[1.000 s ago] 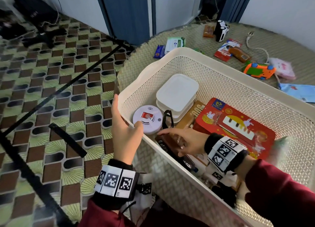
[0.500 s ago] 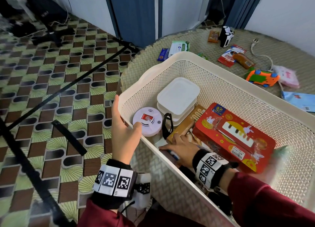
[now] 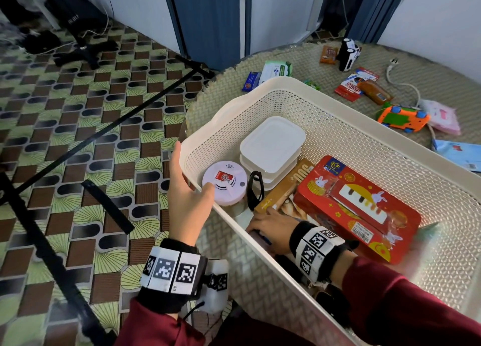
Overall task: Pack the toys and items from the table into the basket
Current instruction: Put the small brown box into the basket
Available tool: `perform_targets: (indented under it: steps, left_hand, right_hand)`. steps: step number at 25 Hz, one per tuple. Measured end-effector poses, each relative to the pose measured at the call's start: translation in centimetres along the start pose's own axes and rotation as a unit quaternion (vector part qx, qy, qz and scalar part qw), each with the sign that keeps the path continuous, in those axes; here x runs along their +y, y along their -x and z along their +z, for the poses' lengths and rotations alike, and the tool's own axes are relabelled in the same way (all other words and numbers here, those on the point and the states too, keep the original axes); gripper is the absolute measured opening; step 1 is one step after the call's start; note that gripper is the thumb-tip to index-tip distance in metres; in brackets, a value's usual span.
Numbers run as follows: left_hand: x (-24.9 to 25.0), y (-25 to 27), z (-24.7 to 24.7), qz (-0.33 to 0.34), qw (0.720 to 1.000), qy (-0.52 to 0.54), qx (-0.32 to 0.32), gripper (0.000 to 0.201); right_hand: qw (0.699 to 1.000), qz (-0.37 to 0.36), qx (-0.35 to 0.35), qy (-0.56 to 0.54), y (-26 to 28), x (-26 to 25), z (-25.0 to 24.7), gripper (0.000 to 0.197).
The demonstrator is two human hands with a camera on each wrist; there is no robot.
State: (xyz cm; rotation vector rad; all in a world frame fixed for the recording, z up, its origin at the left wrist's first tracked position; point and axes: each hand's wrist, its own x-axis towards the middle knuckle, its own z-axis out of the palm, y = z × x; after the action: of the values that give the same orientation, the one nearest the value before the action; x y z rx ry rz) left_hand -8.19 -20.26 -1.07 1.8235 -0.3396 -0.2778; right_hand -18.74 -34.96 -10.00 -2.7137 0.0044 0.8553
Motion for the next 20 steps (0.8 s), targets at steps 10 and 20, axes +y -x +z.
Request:
perform_targets:
  steps: [10, 20]
  left_hand:
    - [0.1, 0.1, -0.1, -0.002, 1.000, -0.002, -0.001, 0.082]
    - [0.1, 0.1, -0.2, -0.006, 1.000, 0.004, -0.007, 0.082]
  right_hand:
    - [0.999, 0.001, 0.014, 0.031, -0.1, -0.3, -0.4, 0.058]
    - [0.997, -0.011, 0.002, -0.078, 0.6, 1.3, -1.7, 0.069]
